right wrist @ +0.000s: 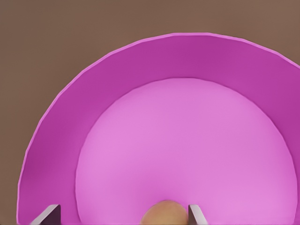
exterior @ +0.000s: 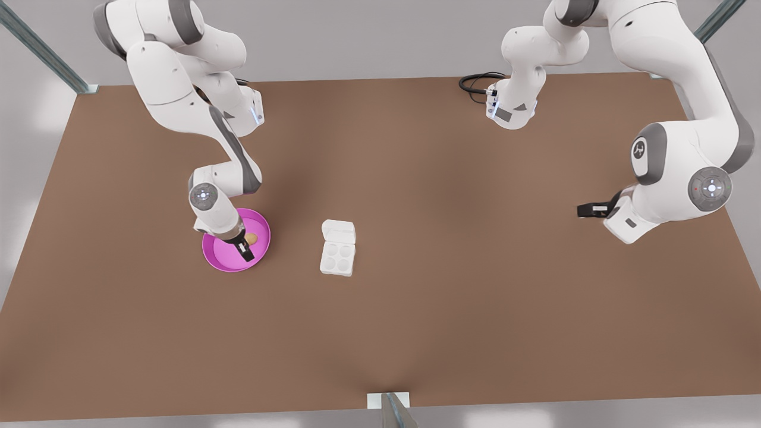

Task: Pack egg into the box and close the box lid

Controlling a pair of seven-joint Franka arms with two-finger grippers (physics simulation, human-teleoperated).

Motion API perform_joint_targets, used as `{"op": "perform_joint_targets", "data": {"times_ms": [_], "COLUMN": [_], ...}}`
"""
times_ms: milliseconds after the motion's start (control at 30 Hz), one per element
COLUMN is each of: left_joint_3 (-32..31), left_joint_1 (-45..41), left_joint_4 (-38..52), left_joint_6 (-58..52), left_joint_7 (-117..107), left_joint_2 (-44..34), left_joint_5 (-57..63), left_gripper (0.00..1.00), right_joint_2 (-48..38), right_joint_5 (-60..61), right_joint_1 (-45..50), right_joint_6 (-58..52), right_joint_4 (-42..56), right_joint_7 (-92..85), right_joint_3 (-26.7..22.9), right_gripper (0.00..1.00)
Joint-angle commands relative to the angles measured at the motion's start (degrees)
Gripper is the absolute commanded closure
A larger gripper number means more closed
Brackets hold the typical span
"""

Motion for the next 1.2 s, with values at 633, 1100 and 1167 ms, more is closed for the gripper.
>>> {"op": "perform_joint_targets", "data": {"times_ms": [633, 1100, 1167], "left_joint_3": [-0.16, -0.16, -0.16], "left_joint_1": [0.35, 0.35, 0.18], "left_joint_4": [1.08, 0.99, 1.17], "left_joint_6": [-1.31, -2.63, -3.51], "left_joint_7": [0.09, 0.0, -0.09], "left_joint_2": [0.38, 0.38, 0.29], "left_joint_5": [1.06, 0.89, 0.8], "left_gripper": [0.0, 0.0, 0.0], "right_joint_2": [-0.1, 0.96, 1.04], "right_joint_5": [-0.06, -0.15, -0.15], "right_joint_1": [-0.98, -1.33, -1.33], "right_joint_6": [1.08, 1.08, 1.08], "right_joint_4": [-2.18, -1.39, -1.39], "right_joint_7": [11.6, 10.9, 10.64], "right_joint_3": [2.49, 2.49, 2.49], "right_gripper": [0.02, 0.19, 0.26]}}
